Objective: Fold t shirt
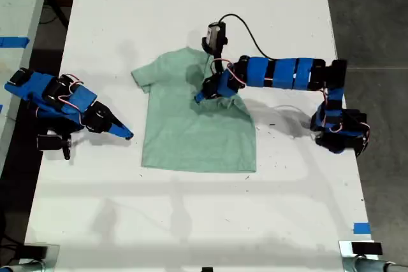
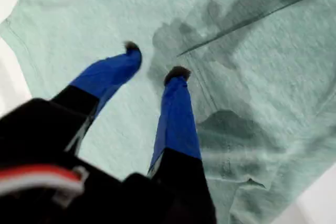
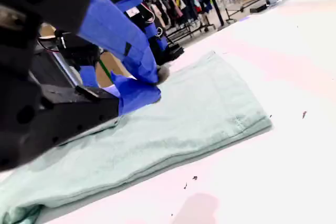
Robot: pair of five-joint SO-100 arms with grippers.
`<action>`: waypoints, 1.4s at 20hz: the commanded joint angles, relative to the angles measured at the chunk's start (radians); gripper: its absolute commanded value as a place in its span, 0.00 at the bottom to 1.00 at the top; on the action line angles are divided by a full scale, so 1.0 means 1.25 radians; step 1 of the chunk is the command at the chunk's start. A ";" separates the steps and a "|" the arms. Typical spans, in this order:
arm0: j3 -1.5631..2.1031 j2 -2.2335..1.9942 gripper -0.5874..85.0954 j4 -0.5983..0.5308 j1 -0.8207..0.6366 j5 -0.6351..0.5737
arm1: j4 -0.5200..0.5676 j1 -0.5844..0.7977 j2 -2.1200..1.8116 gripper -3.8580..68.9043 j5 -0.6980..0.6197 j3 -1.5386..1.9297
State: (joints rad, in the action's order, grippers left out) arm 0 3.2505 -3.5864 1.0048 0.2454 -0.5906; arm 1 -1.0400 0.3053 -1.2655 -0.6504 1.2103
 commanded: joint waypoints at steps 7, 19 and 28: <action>0.034 -0.007 0.00 -0.002 -0.005 -0.004 | -0.263 0.047 -0.361 0.16 -0.039 0.079; 0.034 -0.007 0.00 -0.002 -0.005 -0.004 | -0.121 -0.022 -1.806 0.06 0.184 1.511; 0.034 -0.007 0.01 -0.001 -0.005 -0.001 | -0.236 -0.049 -1.789 0.20 -0.050 1.518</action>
State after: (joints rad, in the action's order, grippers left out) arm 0 3.2505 -3.5864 1.0048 0.2454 -0.5906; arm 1 -1.3330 0.2424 -3.4898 -0.5706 3.0496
